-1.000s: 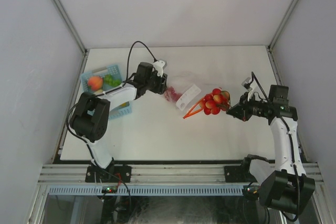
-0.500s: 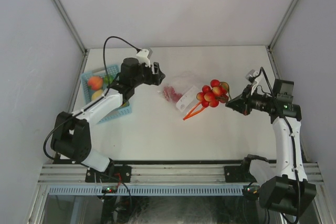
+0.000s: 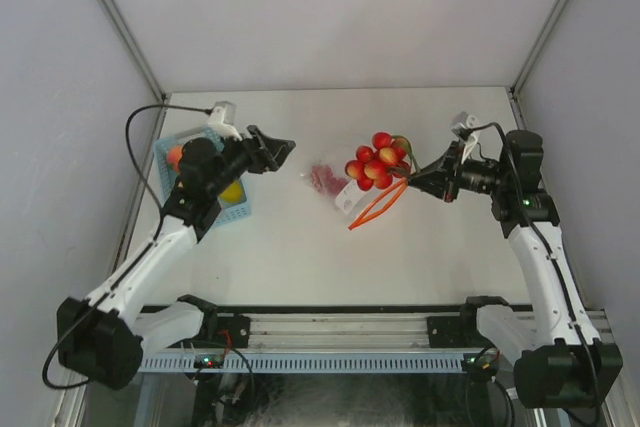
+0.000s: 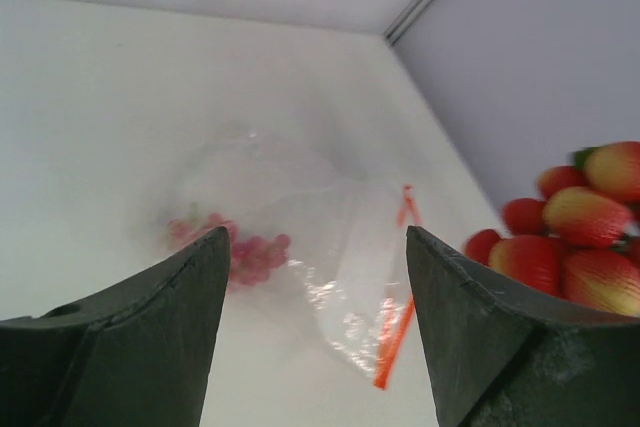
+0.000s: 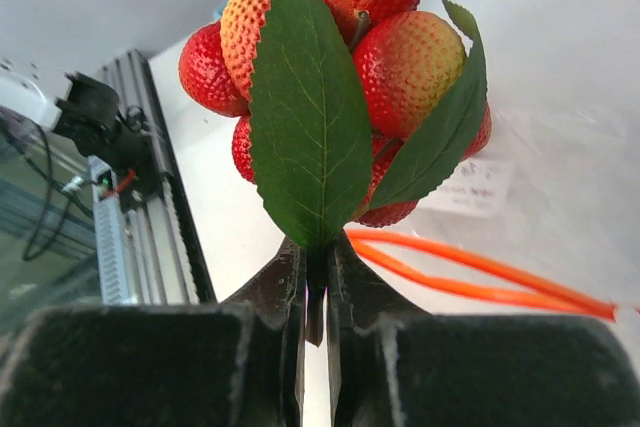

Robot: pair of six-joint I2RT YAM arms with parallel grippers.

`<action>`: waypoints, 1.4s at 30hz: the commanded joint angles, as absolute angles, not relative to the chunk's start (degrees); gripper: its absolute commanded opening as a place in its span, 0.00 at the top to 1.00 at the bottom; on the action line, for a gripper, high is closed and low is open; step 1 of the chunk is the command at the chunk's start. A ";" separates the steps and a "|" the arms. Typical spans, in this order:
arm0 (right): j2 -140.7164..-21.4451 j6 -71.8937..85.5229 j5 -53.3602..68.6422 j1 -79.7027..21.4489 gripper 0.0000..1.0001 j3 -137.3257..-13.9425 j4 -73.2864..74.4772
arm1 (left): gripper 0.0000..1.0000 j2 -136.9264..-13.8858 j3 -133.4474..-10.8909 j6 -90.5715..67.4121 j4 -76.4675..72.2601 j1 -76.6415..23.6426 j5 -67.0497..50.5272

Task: Open the zip-top bag and remove the fake food
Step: Place the fake fruit in the bin.

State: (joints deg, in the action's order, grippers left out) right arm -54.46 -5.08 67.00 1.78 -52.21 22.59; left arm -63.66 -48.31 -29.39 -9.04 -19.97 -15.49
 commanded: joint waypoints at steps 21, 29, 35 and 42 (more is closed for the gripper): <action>-70.25 44.17 52.45 -13.85 1.00 -56.60 -20.21 | 0.13 -54.24 -38.65 -70.36 -28.24 -43.34 12.99; -71.46 42.88 50.22 -16.70 1.00 -56.63 -20.82 | 0.13 -61.59 -47.56 -74.05 -19.71 -47.56 15.91; -71.76 41.64 49.54 -18.37 1.00 -56.61 -20.67 | 0.13 -66.23 -51.22 -76.53 -21.00 -48.45 14.51; -72.16 39.60 48.79 -19.75 1.00 -56.60 -20.00 | 0.16 -70.87 -55.22 -78.97 -20.99 -49.38 13.79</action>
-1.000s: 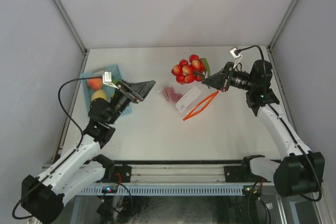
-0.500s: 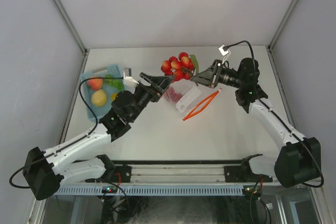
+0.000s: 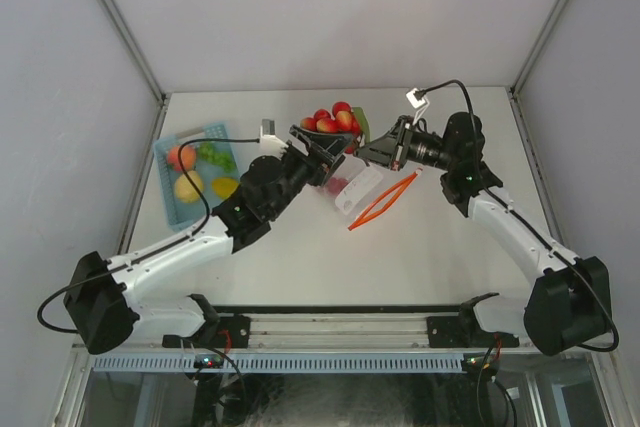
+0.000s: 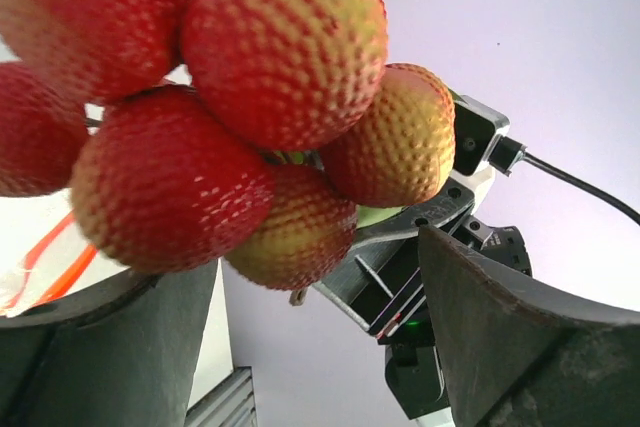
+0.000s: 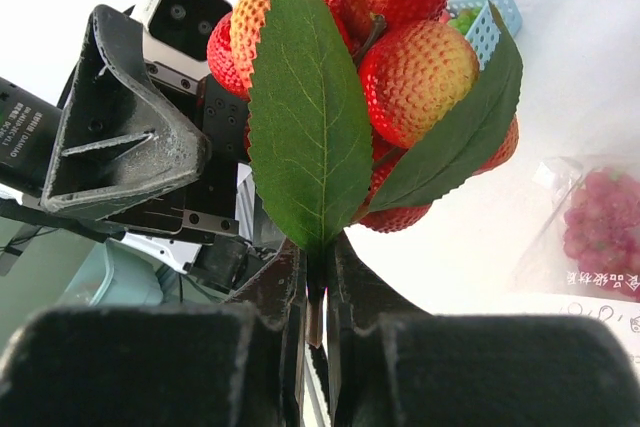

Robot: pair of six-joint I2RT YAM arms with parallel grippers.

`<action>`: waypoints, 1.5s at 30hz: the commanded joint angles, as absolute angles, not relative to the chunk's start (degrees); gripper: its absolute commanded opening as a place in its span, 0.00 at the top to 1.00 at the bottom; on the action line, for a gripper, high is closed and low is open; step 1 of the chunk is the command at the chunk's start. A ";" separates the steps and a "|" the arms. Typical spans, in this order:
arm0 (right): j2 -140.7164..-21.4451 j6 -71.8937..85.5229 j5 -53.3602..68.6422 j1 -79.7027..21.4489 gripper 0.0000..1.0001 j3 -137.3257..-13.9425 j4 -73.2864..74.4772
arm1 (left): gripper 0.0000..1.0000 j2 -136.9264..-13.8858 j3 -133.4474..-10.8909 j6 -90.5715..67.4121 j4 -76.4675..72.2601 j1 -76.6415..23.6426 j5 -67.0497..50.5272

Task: Open the zip-top bag and remove the fake food
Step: Place the fake fruit in the bin.

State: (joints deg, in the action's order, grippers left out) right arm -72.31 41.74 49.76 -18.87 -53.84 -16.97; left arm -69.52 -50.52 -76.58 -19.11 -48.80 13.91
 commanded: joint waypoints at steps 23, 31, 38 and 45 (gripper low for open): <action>-68.53 8.53 47.12 -25.75 1.00 -61.83 2.80 | 0.38 -70.99 -55.94 -73.42 -17.58 -48.61 17.93; -67.06 -3.91 43.01 -28.20 1.00 -62.41 9.18 | 0.57 -69.67 -54.21 -73.29 -20.08 -48.34 18.01; -67.24 -4.13 41.39 -29.10 1.00 -62.45 8.48 | 0.74 -70.37 -54.06 -73.39 -22.38 -48.34 16.41; -67.23 -3.86 39.45 -30.10 1.00 -62.80 8.41 | 0.96 -71.25 -53.26 -74.07 -24.42 -48.34 15.50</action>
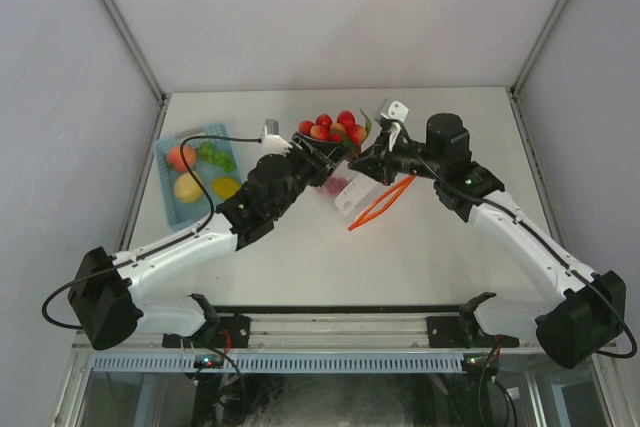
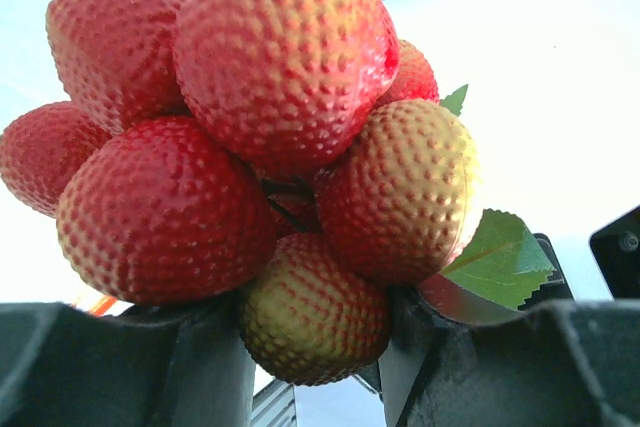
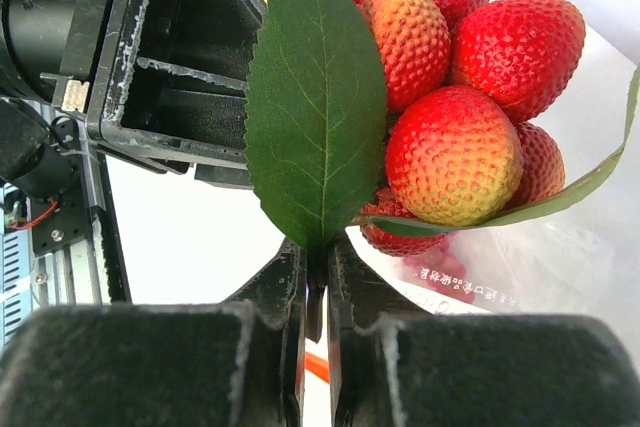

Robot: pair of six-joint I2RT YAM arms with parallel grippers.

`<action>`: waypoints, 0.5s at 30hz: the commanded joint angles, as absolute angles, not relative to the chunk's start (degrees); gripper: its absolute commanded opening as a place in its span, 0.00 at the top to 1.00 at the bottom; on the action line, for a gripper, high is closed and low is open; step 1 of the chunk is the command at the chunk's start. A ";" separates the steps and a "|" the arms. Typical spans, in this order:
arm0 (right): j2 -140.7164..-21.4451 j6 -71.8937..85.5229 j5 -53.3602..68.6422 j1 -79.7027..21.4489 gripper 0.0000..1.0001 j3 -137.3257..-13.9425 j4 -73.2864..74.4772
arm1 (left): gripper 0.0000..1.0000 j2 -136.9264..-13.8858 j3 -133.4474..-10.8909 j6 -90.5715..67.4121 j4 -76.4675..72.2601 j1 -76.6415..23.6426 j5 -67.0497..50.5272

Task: Open the zip-top bag and remove the fake food
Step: Place the fake fruit in the bin.

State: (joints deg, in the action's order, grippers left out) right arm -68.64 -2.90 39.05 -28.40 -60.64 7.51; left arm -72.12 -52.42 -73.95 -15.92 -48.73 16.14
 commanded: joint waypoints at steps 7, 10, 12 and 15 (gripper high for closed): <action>-68.51 3.40 37.85 -28.23 1.00 -62.84 5.19 | 0.56 -71.36 -51.67 -76.96 -28.63 -48.38 15.15; -68.74 4.85 37.89 -27.69 1.00 -62.84 4.11 | 0.58 -70.54 -50.61 -76.06 -29.67 -48.51 17.38; -68.82 5.41 38.02 -27.71 1.00 -62.84 4.04 | 0.62 -70.40 -50.61 -74.71 -29.64 -48.60 18.57; -69.03 6.62 37.53 -27.71 1.00 -62.84 3.60 | 0.58 -70.93 -51.24 -71.43 -30.58 -48.74 18.42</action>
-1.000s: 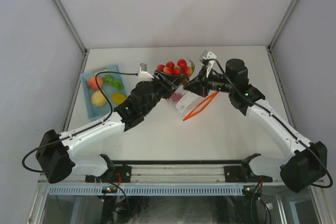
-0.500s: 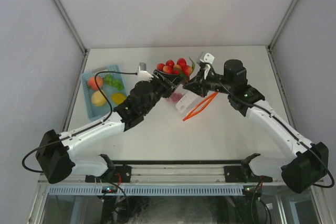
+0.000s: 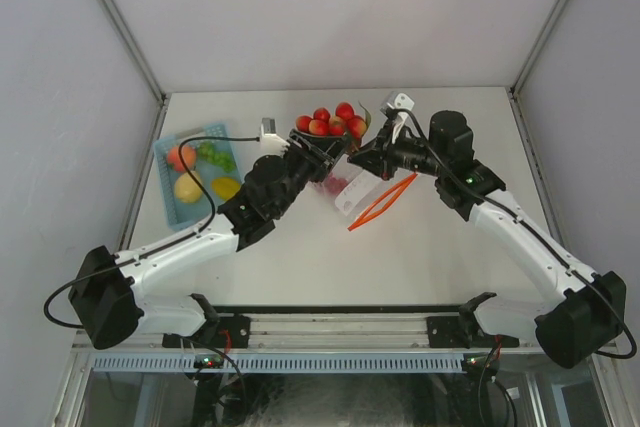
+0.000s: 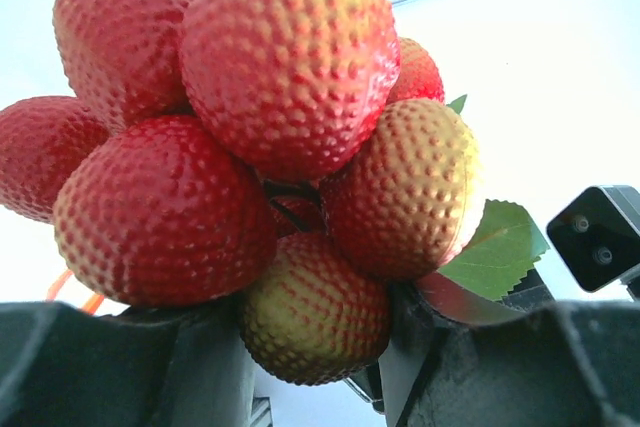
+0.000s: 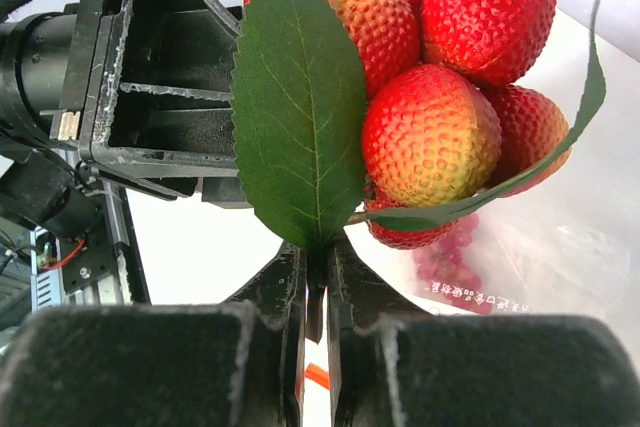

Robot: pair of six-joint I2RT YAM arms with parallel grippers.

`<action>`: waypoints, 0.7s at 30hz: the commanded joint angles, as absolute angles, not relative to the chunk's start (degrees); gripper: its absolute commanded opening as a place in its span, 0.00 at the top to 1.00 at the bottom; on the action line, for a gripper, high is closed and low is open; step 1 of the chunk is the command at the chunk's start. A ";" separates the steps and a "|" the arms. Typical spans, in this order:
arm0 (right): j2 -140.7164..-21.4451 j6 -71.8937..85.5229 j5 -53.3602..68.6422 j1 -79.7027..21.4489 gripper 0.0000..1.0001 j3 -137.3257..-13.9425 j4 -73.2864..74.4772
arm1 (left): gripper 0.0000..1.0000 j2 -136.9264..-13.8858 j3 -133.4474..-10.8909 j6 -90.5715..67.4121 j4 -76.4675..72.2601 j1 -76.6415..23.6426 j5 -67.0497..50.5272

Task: Open the zip-top bag and remove the fake food
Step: Place the fake fruit in the bin.

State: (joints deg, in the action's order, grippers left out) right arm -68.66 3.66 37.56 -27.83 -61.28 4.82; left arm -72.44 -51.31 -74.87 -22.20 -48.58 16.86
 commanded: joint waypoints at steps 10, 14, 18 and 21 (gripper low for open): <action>-69.61 10.72 37.12 -26.90 1.00 -62.85 1.14 | 0.46 -71.47 -52.12 -63.58 -31.38 -50.19 21.41; -69.37 9.97 37.02 -27.13 1.00 -62.84 1.12 | 0.60 -72.51 -53.79 -62.03 -29.14 -50.19 20.72; -69.11 9.06 36.79 -27.34 1.00 -62.85 1.47 | 0.54 -73.65 -55.91 -60.75 -25.07 -50.17 18.87; -68.99 9.49 36.90 -26.80 1.00 -62.84 1.23 | 0.46 -73.83 -56.78 -59.87 -21.75 -50.21 19.00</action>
State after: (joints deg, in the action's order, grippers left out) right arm -69.80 9.23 36.14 -26.79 -61.28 4.03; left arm -73.45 -52.16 -63.16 -24.53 -49.80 20.14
